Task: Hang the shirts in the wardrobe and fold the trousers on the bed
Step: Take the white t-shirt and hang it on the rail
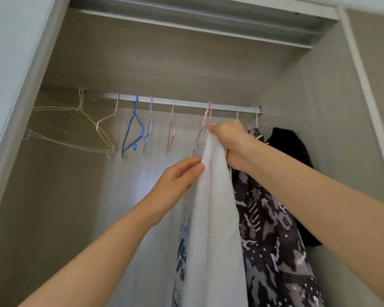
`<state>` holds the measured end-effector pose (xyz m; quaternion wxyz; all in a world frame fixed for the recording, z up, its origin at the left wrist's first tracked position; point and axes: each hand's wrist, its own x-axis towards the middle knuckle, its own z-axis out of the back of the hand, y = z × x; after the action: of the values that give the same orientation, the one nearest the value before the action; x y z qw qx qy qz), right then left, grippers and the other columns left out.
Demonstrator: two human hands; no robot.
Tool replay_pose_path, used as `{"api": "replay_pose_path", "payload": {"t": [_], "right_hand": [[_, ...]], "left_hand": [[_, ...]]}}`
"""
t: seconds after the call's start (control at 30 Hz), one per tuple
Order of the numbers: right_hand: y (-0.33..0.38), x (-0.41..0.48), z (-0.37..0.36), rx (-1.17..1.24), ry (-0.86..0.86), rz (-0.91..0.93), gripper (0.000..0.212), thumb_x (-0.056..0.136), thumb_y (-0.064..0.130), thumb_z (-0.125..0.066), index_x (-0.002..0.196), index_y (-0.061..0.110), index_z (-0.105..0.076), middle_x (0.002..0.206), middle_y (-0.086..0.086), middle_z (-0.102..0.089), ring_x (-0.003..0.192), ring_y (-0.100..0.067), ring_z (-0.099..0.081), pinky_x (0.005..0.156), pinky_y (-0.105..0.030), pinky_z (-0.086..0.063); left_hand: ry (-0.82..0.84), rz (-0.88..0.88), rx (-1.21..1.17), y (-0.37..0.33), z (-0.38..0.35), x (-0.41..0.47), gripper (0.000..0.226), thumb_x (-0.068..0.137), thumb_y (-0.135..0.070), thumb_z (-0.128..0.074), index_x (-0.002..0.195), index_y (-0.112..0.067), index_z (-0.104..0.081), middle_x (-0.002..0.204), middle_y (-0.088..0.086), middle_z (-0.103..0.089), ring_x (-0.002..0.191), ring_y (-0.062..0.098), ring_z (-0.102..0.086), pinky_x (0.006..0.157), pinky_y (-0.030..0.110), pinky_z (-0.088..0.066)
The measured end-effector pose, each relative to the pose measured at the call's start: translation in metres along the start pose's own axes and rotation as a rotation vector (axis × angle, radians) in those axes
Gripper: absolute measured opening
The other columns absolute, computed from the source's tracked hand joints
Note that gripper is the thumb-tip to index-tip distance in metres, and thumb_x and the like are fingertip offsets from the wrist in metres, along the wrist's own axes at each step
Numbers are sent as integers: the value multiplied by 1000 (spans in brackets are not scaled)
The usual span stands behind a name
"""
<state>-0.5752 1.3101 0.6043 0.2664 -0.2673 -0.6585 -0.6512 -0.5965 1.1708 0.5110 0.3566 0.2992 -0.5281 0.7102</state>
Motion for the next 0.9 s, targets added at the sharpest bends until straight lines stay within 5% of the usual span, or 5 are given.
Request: {"api": "replay_pose_path", "payload": {"t": [0.13, 0.23, 0.5, 0.77, 0.9], "right_hand": [[-9, 25, -32, -110, 13, 44, 20, 99, 19, -46, 115, 9, -40, 101, -16, -52, 94, -30, -56, 86, -45, -50], [-15, 41, -48, -190, 18, 78, 28, 100, 15, -41, 125, 3, -40, 96, -14, -49, 86, -26, -53, 78, -37, -48], [-28, 102, -56, -363, -17, 183, 34, 102, 10, -31, 132, -4, -39, 103, -11, -49, 80, -19, -40, 65, -26, -35], [-33, 157, -66, -404, 16, 198, 42, 101, 7, -32, 142, 1, -32, 135, -17, -43, 88, -21, -45, 58, -24, -36], [-52, 173, -71, -419, 52, 159, 42, 100, 6, -34, 141, 0, -33, 117, -16, -52, 85, -21, -47, 55, -23, -36]], "left_hand": [[-12, 21, 157, -6, 7, 0, 95, 63, -58, -77, 145, -43, -33, 142, -29, -40, 126, 0, -46, 106, 32, -43], [-30, 43, 312, 8, 6, 11, 111, 67, -41, -87, 151, -40, -15, 139, -23, -40, 122, 6, -48, 97, 28, -46], [-249, 65, 605, 55, 24, 63, 48, 95, -11, -53, 140, -22, -42, 115, 1, -57, 90, 17, -51, 73, 21, -37], [-377, 18, 649, 87, 25, 110, 21, 99, -18, -51, 120, -13, -53, 102, 8, -61, 86, 23, -60, 71, 32, -48], [-404, 28, 651, 107, 25, 109, 17, 97, -23, -54, 112, -16, -56, 97, 7, -62, 85, 24, -60, 73, 35, -51]]}}
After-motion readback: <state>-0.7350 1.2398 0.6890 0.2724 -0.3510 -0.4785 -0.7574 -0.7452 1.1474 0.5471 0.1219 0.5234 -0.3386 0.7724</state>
